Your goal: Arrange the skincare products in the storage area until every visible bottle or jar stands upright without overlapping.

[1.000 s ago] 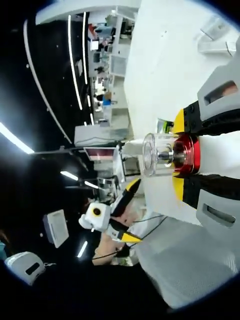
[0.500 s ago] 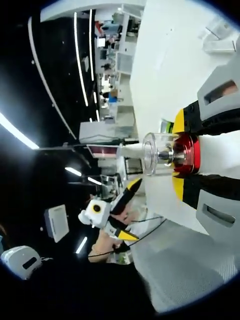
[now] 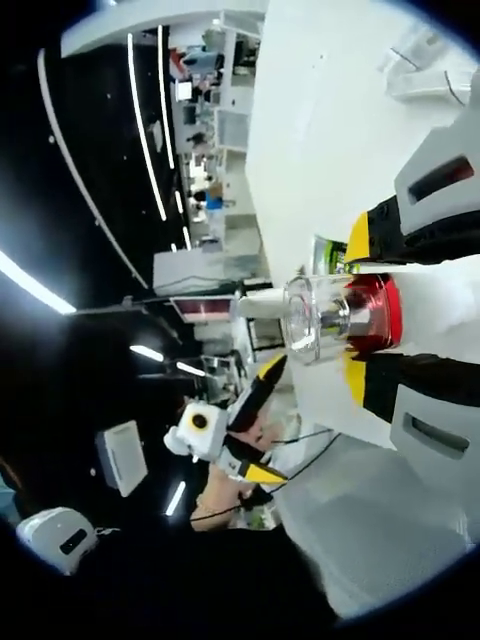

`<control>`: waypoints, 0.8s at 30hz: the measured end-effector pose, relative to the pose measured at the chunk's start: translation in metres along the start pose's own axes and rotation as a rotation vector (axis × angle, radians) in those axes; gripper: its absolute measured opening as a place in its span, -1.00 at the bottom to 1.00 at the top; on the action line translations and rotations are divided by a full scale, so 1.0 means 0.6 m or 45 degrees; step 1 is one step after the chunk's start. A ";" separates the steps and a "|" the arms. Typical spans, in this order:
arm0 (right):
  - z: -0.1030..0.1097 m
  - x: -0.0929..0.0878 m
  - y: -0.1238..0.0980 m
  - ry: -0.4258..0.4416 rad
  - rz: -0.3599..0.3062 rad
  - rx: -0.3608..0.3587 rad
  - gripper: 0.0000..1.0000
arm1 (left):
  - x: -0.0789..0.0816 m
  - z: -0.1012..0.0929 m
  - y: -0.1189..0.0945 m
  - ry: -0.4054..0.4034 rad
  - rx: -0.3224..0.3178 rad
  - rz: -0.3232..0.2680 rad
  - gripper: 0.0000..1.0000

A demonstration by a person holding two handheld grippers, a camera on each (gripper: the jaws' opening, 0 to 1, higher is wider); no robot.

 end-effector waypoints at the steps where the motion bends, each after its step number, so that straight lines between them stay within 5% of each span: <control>1: 0.000 -0.003 -0.003 -0.039 0.037 -0.014 -0.36 | 0.000 0.001 0.000 -0.001 0.001 -0.001 0.91; 10: 0.008 -0.049 -0.020 -0.017 0.166 -0.061 -0.41 | -0.004 0.003 -0.006 -0.020 0.007 -0.016 0.90; 15: 0.012 -0.089 -0.027 -0.057 0.335 -0.102 -0.38 | -0.011 0.002 -0.012 -0.032 0.010 -0.009 0.89; 19: 0.013 -0.095 -0.018 -0.010 0.291 -0.164 -0.37 | -0.013 0.004 -0.015 -0.050 0.017 -0.018 0.89; 24: 0.005 -0.114 -0.022 -0.034 0.348 -0.207 -0.46 | -0.015 0.008 -0.015 -0.057 0.018 -0.020 0.87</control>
Point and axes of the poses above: the point that each gripper's makers call its tool centre point, and the gripper's own axes: y roughly forward along the fingers, z roughly to its left, x roughly out of its top, the point moved 7 cm from there along -y, roughly backward along the fingers, and after that the axes turned 9 degrees about -z, right-handed, at the moved point
